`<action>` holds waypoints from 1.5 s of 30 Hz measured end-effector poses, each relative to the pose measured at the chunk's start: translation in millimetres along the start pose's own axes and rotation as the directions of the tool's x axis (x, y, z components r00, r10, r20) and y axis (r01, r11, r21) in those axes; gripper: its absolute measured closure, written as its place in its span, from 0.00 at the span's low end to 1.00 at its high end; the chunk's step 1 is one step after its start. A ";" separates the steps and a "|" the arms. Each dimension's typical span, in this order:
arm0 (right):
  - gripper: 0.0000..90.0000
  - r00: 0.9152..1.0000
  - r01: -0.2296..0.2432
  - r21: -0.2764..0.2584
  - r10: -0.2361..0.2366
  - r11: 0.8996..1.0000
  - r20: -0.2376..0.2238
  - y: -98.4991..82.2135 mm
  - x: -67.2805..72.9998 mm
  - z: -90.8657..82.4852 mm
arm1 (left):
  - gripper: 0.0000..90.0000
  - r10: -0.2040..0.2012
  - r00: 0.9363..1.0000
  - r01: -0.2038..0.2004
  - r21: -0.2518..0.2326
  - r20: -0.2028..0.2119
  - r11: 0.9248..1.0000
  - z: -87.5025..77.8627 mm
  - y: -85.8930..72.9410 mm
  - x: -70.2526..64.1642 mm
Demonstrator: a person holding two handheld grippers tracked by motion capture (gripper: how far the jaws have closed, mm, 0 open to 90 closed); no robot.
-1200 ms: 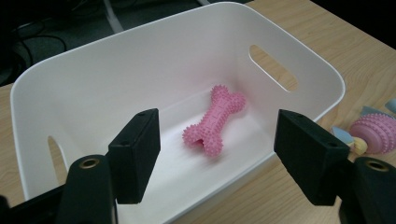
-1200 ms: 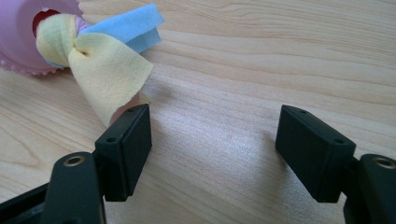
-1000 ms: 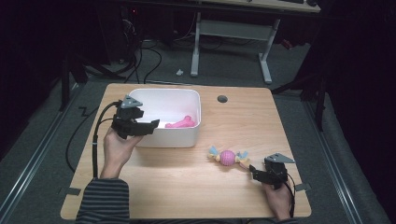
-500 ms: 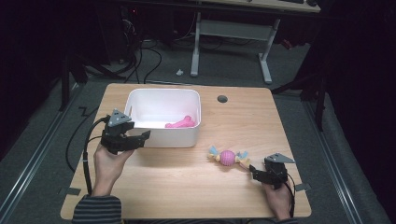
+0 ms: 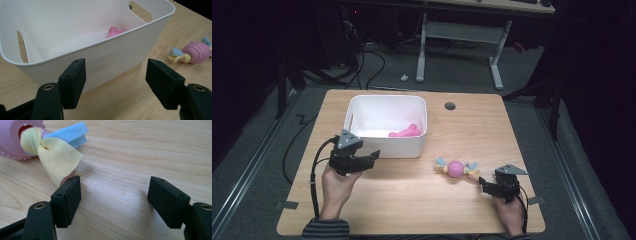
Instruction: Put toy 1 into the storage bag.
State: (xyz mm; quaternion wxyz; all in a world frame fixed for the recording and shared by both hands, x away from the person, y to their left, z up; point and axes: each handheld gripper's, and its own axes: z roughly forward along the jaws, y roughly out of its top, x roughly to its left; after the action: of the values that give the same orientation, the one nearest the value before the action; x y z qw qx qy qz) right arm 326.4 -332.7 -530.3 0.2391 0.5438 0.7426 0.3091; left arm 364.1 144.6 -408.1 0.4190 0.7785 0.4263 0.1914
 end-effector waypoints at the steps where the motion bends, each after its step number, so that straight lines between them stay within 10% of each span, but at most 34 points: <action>1: 0.30 1.000 0.000 0.000 0.000 1.000 0.000 0.0 0.0 0.0 | 0.37 -0.003 1.000 0.003 -0.001 0.006 1.000 0.9 -2.3 -0.5; 45: 0.30 1.000 0.006 0.001 -0.006 1.000 -0.006 -0.9 0.6 -0.9 | 0.34 -0.102 0.994 0.099 0.110 0.024 0.989 55.0 -67.0 -9.9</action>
State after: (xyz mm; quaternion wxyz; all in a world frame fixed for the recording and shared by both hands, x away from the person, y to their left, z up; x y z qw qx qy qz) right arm 325.0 -332.5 -530.3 0.2378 0.5407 0.7452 0.3097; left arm 360.8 128.7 -493.8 0.3911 0.7805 0.4686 0.1350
